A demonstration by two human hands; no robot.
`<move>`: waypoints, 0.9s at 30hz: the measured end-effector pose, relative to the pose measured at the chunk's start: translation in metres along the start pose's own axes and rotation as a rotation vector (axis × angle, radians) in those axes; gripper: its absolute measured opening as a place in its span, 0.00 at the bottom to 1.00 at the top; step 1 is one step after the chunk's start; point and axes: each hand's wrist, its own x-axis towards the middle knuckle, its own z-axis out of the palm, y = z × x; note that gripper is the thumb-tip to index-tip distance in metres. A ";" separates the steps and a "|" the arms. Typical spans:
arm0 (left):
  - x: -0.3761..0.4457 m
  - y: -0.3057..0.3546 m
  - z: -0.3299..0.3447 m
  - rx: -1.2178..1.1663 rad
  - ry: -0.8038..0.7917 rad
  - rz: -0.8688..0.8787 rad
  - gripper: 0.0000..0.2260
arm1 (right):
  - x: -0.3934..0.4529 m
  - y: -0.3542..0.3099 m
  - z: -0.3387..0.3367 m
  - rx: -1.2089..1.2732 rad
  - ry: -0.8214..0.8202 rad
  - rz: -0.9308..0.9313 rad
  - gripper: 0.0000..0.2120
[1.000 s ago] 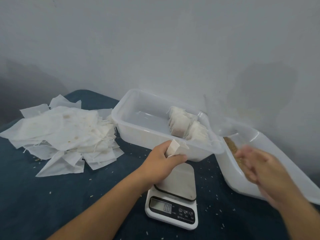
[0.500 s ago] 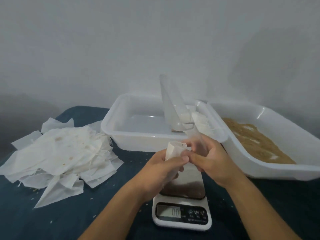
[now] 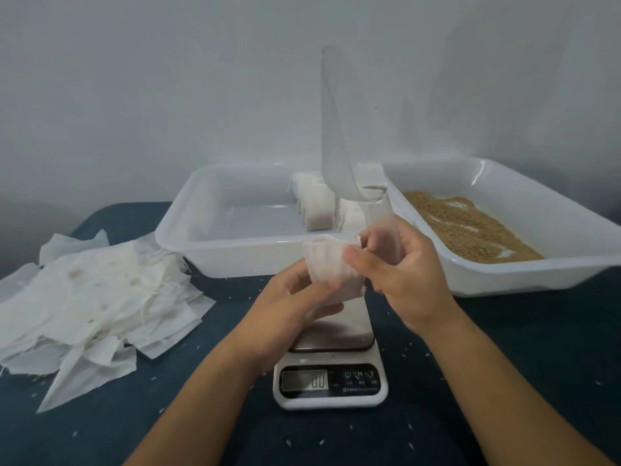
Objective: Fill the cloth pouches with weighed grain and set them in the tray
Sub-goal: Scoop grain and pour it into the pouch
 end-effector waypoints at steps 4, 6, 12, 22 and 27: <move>0.001 -0.006 0.002 0.162 0.059 0.035 0.15 | -0.001 -0.003 0.005 0.069 0.020 -0.006 0.12; 0.001 -0.007 0.004 0.184 0.097 0.042 0.12 | -0.002 -0.006 0.006 0.066 0.009 -0.017 0.11; 0.000 -0.004 0.004 0.151 0.169 0.059 0.09 | -0.001 -0.008 0.002 0.053 0.030 -0.007 0.12; -0.001 -0.004 0.006 0.171 0.125 0.050 0.13 | 0.000 -0.010 0.003 0.172 0.098 -0.003 0.16; 0.000 -0.004 0.006 0.137 0.193 0.055 0.10 | -0.002 -0.010 0.005 0.158 0.111 -0.028 0.14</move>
